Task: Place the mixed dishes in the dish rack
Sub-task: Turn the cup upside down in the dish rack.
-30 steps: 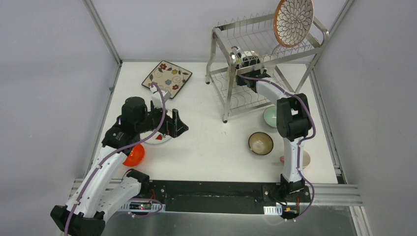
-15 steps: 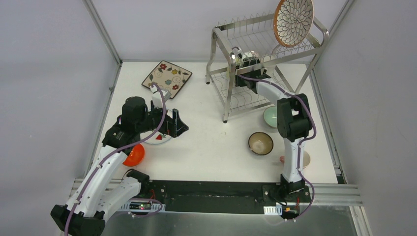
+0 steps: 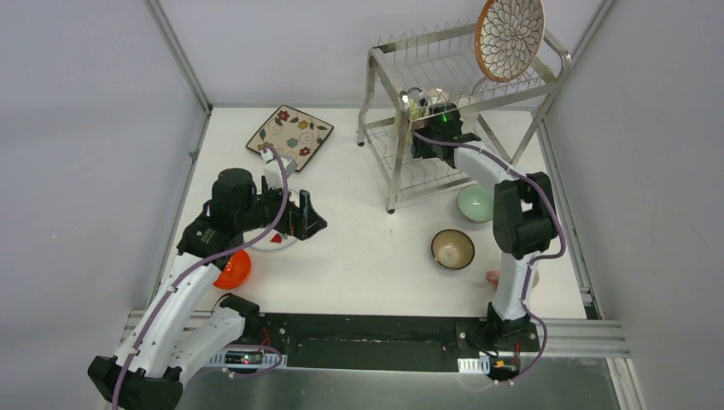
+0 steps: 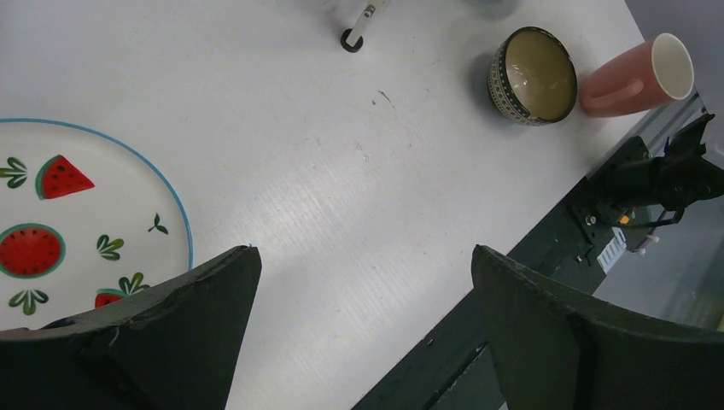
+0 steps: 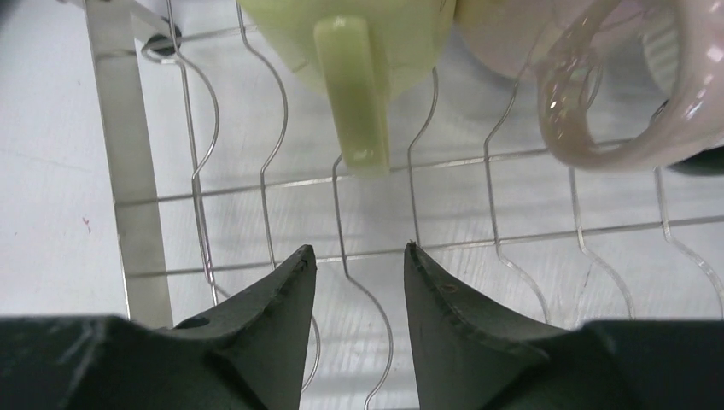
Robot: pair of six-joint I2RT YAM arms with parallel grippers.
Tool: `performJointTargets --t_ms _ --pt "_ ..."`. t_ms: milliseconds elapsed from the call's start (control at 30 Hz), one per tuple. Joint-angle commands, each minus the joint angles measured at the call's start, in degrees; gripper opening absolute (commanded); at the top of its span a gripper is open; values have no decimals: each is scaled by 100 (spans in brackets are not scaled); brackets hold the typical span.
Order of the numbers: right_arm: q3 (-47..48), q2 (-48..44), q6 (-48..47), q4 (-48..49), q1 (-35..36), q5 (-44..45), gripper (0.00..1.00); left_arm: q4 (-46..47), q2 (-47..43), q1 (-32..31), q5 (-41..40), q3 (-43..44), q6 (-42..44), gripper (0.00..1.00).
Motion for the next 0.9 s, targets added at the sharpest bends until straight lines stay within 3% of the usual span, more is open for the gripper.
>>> performJointTargets --t_ms 0,433,867 --pt "-274 -628 289 -136 -15 -347 45 50 -94 -34 -114 93 129 99" --pt "-995 -1361 2231 -766 -87 -1801 43 1 -147 -33 -232 77 147 99" --pt "-2103 -2473 4041 -583 -90 -2069 43 -50 -135 -30 -376 93 143 99"
